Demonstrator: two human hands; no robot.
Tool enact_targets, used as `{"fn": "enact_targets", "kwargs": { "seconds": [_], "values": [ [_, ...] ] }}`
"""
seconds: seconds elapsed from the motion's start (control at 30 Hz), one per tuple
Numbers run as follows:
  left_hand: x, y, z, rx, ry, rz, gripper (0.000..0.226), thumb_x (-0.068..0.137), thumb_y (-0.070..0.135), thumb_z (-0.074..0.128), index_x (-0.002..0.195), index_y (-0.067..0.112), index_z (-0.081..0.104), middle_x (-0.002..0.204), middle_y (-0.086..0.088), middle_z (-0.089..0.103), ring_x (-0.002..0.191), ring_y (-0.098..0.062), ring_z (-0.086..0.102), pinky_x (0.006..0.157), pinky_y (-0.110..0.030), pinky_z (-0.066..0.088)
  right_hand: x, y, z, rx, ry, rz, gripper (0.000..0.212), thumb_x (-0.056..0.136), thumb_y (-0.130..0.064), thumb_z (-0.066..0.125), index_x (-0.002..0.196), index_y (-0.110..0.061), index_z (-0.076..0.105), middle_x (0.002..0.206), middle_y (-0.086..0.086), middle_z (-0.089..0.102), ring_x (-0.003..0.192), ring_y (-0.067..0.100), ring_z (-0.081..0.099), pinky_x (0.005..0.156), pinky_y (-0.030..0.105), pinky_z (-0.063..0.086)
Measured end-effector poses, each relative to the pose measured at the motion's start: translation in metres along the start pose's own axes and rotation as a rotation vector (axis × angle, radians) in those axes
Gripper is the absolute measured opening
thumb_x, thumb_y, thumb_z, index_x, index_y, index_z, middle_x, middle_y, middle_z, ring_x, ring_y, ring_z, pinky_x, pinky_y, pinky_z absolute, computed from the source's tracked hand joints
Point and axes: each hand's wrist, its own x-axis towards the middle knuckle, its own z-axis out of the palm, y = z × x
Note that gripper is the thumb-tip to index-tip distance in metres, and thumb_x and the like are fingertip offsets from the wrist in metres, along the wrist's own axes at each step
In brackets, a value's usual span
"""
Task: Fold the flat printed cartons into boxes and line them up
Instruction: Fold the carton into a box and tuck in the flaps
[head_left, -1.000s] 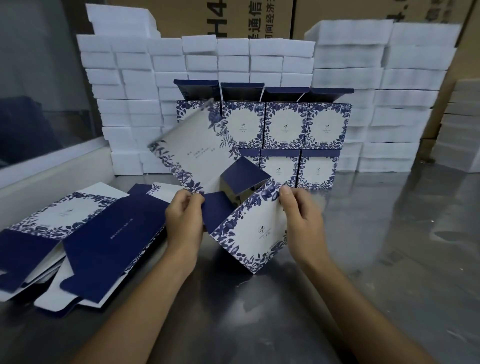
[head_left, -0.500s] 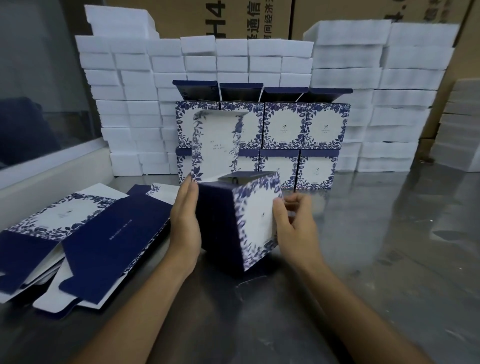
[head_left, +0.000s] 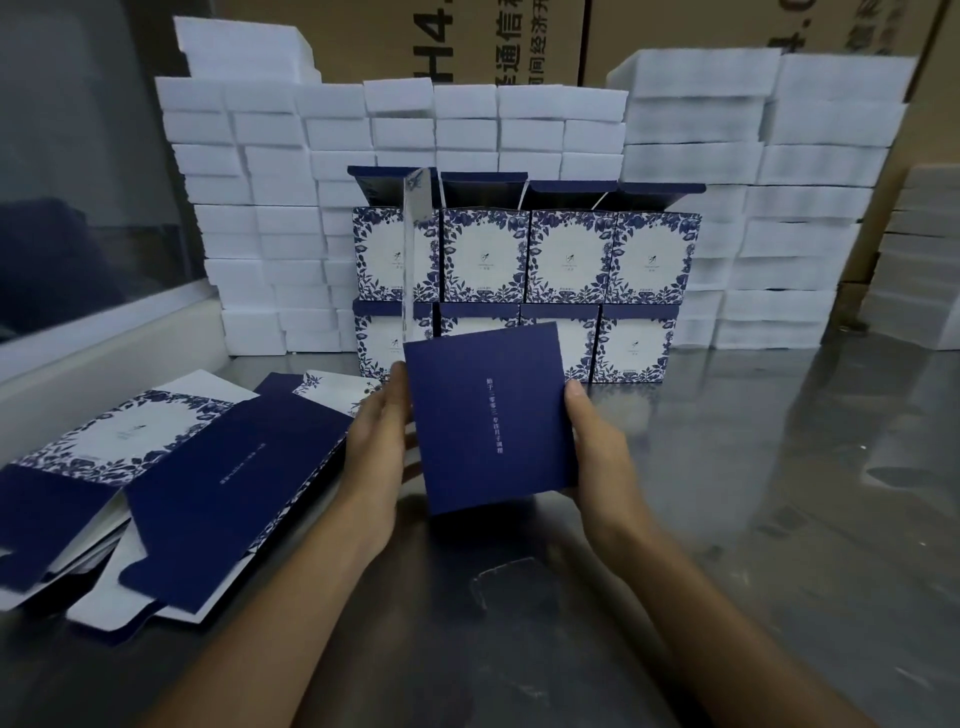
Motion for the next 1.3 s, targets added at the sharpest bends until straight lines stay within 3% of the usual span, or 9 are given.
{"fn": "enact_targets", "kwargs": {
  "seconds": [0.1, 0.23, 0.37, 0.43, 0.6, 0.73, 0.9, 1.17, 1.3],
  "values": [
    [-0.004, 0.001, 0.000, 0.022, 0.011, 0.013, 0.085, 0.047, 0.084, 0.065, 0.110, 0.028, 0.065, 0.095, 0.003, 0.076, 0.075, -0.015, 0.073, 0.053, -0.030, 0.055, 0.002, 0.001, -0.002, -0.170, 0.132, -0.047, 0.043, 0.105, -0.045, 0.041, 0.095, -0.019, 0.073, 0.098, 0.001, 0.077, 0.098, 0.024, 0.071, 0.082, 0.050, 0.060],
    [-0.005, 0.003, 0.000, -0.007, -0.007, 0.033, 0.088, 0.046, 0.076, 0.075, 0.115, 0.022, 0.065, 0.102, -0.001, 0.075, 0.092, -0.023, 0.073, 0.068, -0.039, 0.059, 0.004, 0.005, -0.007, -0.300, 0.251, -0.182, 0.011, 0.105, -0.028, 0.047, 0.100, -0.028, 0.057, 0.099, -0.006, 0.068, 0.088, 0.010, 0.065, 0.068, 0.036, 0.057],
    [-0.004, 0.004, 0.003, -0.127, -0.058, -0.015, 0.087, 0.050, 0.072, 0.074, 0.116, 0.018, 0.060, 0.109, -0.006, 0.073, 0.105, -0.031, 0.069, 0.092, -0.054, 0.053, 0.004, 0.006, -0.005, -0.315, 0.227, -0.175, 0.014, 0.103, -0.019, 0.055, 0.098, -0.031, 0.061, 0.100, -0.009, 0.068, 0.095, 0.014, 0.067, 0.072, 0.030, 0.059],
    [-0.002, 0.004, 0.004, -0.212, -0.120, -0.070, 0.095, 0.053, 0.073, 0.078, 0.127, 0.015, 0.058, 0.119, -0.009, 0.070, 0.111, -0.033, 0.066, 0.099, -0.057, 0.048, 0.001, 0.004, -0.002, -0.275, 0.188, -0.141, 0.009, 0.101, -0.027, 0.058, 0.103, -0.027, 0.067, 0.101, -0.007, 0.073, 0.099, 0.012, 0.069, 0.080, 0.026, 0.057],
    [-0.008, 0.007, 0.006, -0.266, -0.213, -0.040, 0.096, 0.062, 0.064, 0.079, 0.135, 0.008, 0.051, 0.128, -0.014, 0.064, 0.119, -0.037, 0.060, 0.107, -0.059, 0.039, -0.004, 0.001, 0.000, -0.310, 0.041, -0.091, 0.053, 0.094, -0.069, 0.041, 0.119, -0.032, 0.070, 0.114, -0.018, 0.073, 0.112, -0.001, 0.064, 0.100, 0.030, 0.047],
    [-0.007, 0.003, 0.005, -0.133, -0.158, 0.098, 0.056, 0.066, 0.051, 0.078, 0.098, 0.013, 0.054, 0.102, -0.012, 0.068, 0.098, -0.033, 0.067, 0.099, -0.063, 0.043, -0.003, 0.000, 0.001, -0.220, -0.044, -0.025, 0.078, 0.078, -0.085, 0.040, 0.131, -0.033, 0.063, 0.126, -0.017, 0.069, 0.121, 0.002, 0.061, 0.110, 0.038, 0.042],
    [-0.009, -0.002, 0.010, -0.057, -0.202, 0.132, 0.052, 0.062, 0.047, 0.080, 0.088, 0.013, 0.050, 0.095, -0.012, 0.063, 0.091, -0.030, 0.061, 0.088, -0.055, 0.046, 0.000, -0.003, -0.001, -0.086, 0.088, -0.053, 0.080, 0.068, -0.069, 0.058, 0.128, -0.016, 0.063, 0.118, -0.001, 0.074, 0.109, 0.015, 0.069, 0.100, 0.042, 0.052],
    [-0.020, 0.000, 0.010, -0.154, -0.515, -0.239, 0.057, 0.066, 0.052, 0.071, 0.115, 0.023, 0.072, 0.126, -0.014, 0.066, 0.121, -0.038, 0.058, 0.097, -0.059, 0.047, -0.003, -0.011, -0.011, -0.127, 0.196, -0.480, 0.069, 0.079, -0.048, 0.057, 0.128, 0.002, 0.060, 0.118, 0.014, 0.069, 0.106, 0.014, 0.066, 0.082, 0.019, 0.051],
    [-0.020, -0.006, 0.011, -0.156, -0.488, -0.217, 0.059, 0.059, 0.046, 0.076, 0.112, 0.021, 0.073, 0.123, -0.015, 0.067, 0.117, -0.036, 0.061, 0.100, -0.056, 0.048, -0.002, -0.005, -0.008, -0.164, 0.241, -0.452, 0.055, 0.084, -0.054, 0.055, 0.122, -0.014, 0.059, 0.114, 0.003, 0.067, 0.100, 0.005, 0.065, 0.081, 0.018, 0.051]
  ]
}}
